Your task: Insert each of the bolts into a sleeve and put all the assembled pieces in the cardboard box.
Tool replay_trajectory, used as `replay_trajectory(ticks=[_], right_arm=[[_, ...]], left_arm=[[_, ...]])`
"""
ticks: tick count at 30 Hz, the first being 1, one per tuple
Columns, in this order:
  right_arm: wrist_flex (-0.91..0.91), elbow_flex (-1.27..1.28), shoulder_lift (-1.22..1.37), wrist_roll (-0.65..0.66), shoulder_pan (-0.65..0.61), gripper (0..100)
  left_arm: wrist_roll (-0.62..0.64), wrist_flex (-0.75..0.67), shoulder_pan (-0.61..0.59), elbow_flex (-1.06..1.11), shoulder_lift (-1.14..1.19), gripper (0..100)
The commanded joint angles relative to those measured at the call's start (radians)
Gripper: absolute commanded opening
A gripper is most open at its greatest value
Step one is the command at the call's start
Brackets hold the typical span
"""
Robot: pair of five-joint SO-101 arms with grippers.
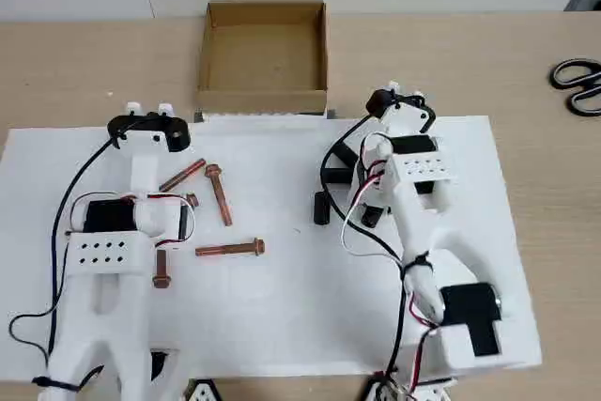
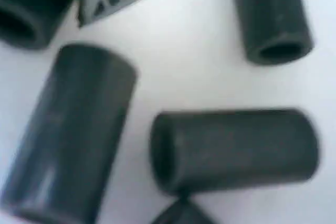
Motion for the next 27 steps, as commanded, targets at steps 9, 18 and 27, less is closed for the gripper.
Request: replay_trajectory(ticks=[9, 18, 27], right_arm=[[0.001, -0.041, 0.096, -0.011, 0.005, 13.2], [0.001, -0.041, 0.094, -0.005, -0.038, 1.3], [0.104, -0.16, 0.093, -0.003, -0.041, 0.3]], left_arm=[[0.002, -0.074, -0.002, 0.031, 0.002, 1], [0.005, -0.094, -0.002, 0.068, 0.002, 1], [0.051, -0.094, -0.002, 0.067, 0.002, 1]])
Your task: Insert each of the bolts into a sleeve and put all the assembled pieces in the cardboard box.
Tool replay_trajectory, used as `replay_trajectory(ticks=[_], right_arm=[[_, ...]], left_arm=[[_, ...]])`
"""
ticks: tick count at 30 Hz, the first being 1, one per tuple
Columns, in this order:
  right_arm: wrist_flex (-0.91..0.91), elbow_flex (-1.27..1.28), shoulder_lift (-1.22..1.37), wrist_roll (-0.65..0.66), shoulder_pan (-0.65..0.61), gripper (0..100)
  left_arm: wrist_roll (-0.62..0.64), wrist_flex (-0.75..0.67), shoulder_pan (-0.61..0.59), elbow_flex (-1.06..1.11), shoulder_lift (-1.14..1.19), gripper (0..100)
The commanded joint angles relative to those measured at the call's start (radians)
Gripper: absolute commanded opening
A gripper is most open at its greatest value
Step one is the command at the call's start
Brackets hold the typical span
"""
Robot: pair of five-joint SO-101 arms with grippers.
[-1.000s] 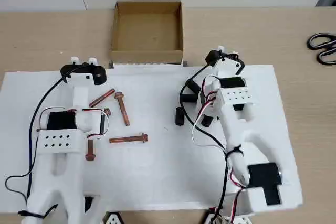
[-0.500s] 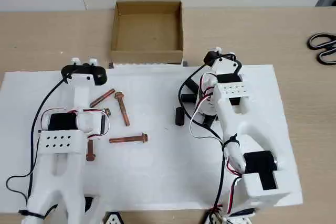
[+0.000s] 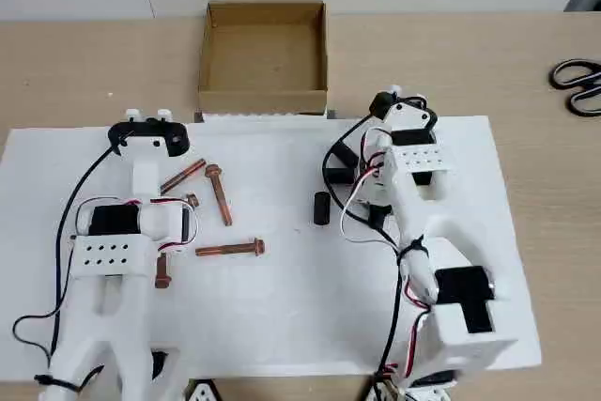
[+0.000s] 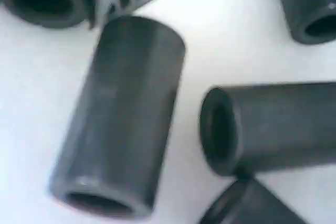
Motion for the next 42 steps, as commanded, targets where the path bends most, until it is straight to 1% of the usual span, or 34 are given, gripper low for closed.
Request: replay_trajectory(ticks=[1, 5, 9, 11, 18, 22, 27, 34, 42], right_arm=[[0.056, -0.081, -0.005, -0.002, -0.042, 0.5], [0.154, -0.141, -0.005, 0.048, -0.045, 2.8], [0.259, -0.178, -0.005, 0.048, -0.038, 16.2], [0.278, -0.178, -0.005, 0.048, -0.038, 19.6], [0.255, -0.178, 0.002, 0.052, -0.042, 13.9], [0.265, -0.173, 0.002, 0.048, -0.042, 13.7], [0.254, -0.104, 0.002, 0.046, -0.045, 13.7], [0.179, -0.021, 0.002, 0.044, -0.045, 13.6], [0.09, 0.003, 0.005, 0.046, -0.039, 13.5]], left_arm=[[0.012, -0.017, -0.002, -0.004, 0.002, 1], [0.023, -0.017, -0.002, -0.004, 0.002, 1], [0.026, -0.017, -0.002, -0.004, 0.002, 1], [0.026, -0.017, -0.002, -0.004, 0.002, 1], [0.026, -0.017, -0.002, -0.002, 0.002, 1], [0.026, -0.017, -0.002, -0.002, 0.002, 1], [0.026, -0.017, -0.002, -0.002, 0.002, 1], [0.026, -0.017, -0.002, -0.002, 0.002, 1], [0.026, -0.017, -0.002, -0.001, 0.002, 1]])
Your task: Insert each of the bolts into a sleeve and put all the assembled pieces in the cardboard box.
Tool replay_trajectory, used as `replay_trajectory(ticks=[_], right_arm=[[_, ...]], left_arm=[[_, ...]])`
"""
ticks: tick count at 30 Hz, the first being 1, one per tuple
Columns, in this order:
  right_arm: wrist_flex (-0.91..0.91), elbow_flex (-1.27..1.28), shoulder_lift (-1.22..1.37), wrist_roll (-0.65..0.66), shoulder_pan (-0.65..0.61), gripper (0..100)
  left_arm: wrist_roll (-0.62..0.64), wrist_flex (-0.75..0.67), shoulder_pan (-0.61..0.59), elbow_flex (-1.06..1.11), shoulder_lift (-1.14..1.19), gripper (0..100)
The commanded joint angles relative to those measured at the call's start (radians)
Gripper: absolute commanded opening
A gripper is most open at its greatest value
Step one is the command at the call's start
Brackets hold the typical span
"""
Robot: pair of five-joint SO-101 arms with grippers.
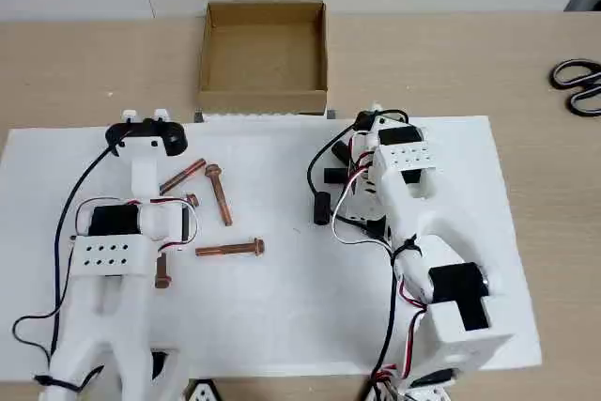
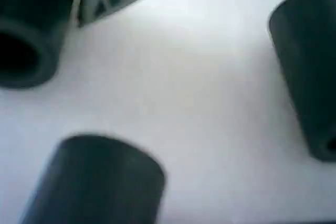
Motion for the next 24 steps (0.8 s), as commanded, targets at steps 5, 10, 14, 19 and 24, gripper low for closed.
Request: replay_trajectory(ticks=[5, 10, 14, 19, 24], right_arm=[[-0.11, -0.003, 0.001, 0.015, -0.002, 13.5], [-0.114, -0.005, 0.001, 0.015, -0.005, 4.6], [-0.091, -0.005, -0.008, 0.017, -0.005, 0.5], [-0.012, -0.057, -0.012, 0.017, -0.005, 0.3], [0.166, -0.21, -0.028, 0.017, 0.002, 0.3]], left_arm=[[0.002, -0.031, -0.002, 0.028, 0.002, 1], [0.002, -0.068, -0.002, 0.079, -0.002, 1], [0.002, -0.066, -0.002, 0.074, -0.003, 1], [-0.009, -0.06, 0.002, 0.027, -0.005, 1], [-0.106, 0.028, 0.0, -0.128, -0.002, 1]])
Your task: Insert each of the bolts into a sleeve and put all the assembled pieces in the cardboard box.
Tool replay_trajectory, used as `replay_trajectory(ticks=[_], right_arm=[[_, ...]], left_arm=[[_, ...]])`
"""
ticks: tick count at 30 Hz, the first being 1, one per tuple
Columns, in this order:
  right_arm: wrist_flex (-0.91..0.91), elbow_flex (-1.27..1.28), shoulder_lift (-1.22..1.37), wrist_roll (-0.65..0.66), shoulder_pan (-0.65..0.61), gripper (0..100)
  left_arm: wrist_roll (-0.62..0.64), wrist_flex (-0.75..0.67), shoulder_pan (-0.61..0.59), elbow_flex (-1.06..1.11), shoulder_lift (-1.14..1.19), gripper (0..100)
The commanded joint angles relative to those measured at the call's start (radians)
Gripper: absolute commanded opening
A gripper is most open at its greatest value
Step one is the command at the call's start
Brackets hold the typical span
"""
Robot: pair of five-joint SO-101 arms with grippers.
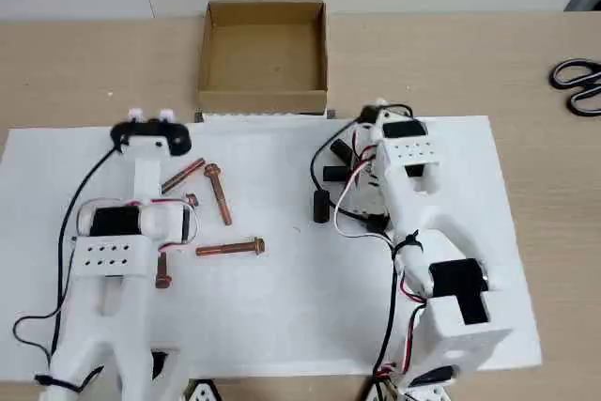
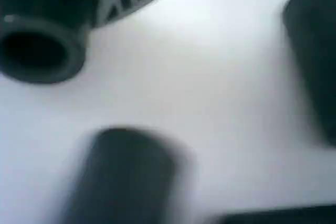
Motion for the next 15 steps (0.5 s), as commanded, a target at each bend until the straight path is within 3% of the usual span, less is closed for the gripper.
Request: replay_trajectory(ticks=[1, 7, 15], right_arm=[[0.133, -0.147, -0.053, 0.015, 0.001, 0.3], [0.209, -0.218, -0.193, 0.226, 0.007, 0.3], [0.211, -0.18, -0.229, 0.393, 0.137, 0.3]], left_arm=[[-0.055, 0.083, -0.002, -0.14, 0.0, 1], [-0.207, 0.124, 0.006, -0.243, 0.005, 1], [-0.555, 0.232, 0.169, -0.306, 0.005, 1]])
